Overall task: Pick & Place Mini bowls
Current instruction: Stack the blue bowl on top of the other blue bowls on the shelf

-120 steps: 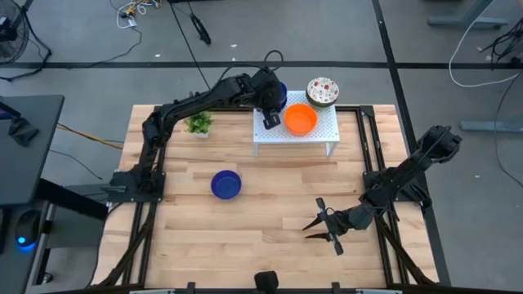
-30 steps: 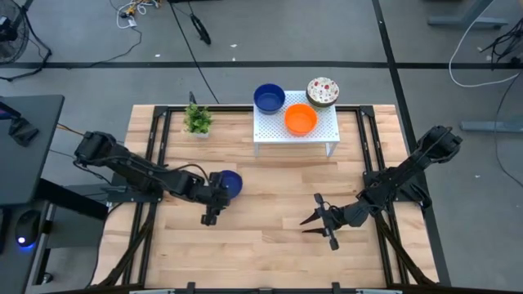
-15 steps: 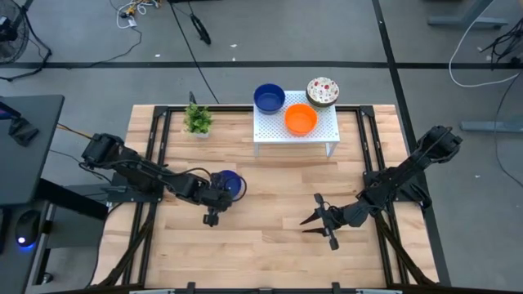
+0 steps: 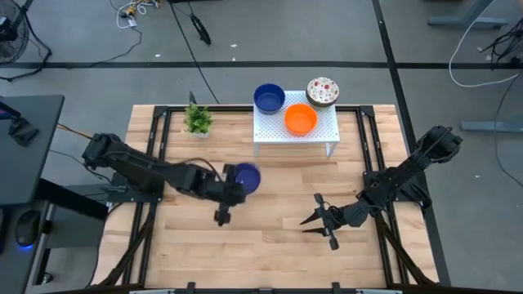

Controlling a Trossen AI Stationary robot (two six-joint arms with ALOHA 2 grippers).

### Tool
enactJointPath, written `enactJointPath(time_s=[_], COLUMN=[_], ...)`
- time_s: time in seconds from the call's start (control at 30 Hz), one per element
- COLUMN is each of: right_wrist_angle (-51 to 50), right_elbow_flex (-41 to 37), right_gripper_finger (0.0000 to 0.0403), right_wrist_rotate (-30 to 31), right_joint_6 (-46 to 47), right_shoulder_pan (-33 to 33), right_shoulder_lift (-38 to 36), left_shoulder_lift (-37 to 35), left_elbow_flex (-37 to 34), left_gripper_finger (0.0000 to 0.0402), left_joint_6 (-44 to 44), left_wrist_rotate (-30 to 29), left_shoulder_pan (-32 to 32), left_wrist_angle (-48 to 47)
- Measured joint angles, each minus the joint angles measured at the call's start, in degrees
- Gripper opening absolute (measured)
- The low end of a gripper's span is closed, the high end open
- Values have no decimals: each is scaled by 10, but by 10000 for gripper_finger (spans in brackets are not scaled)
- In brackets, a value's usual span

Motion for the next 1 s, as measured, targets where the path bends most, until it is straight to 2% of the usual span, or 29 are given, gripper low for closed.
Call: enactJointPath(time_s=[0.1,0.23,0.33,0.5,0.6,0.77,1.0], right_wrist_angle=[0,0,1,1,-4,-8,-22], right_elbow_flex=[0,0,0,0,0,0,0], right_gripper_finger=[113,113,113,113,113,113,113], right_wrist_rotate=[0,0,0,0,0,0,0], right_joint_6=[0,-1,-7,-9,-7,-4,11], right_shoulder_pan=[0,0,-2,-9,-10,-10,-10], right_shoulder_lift=[0,0,0,0,0,0,0], left_shoulder_lift=[0,11,40,112,155,193,197], left_elbow_flex=[87,179,228,302,342,365,353], left_gripper_finger=[6,4,4,4,4,5,7], left_joint_6=[30,94,153,225,256,266,272], left_wrist_rotate=[-33,-30,-6,72,80,84,86], left_shoulder_pan=[25,93,154,251,297,361,416], left_wrist_angle=[-8,22,52,103,99,78,47])
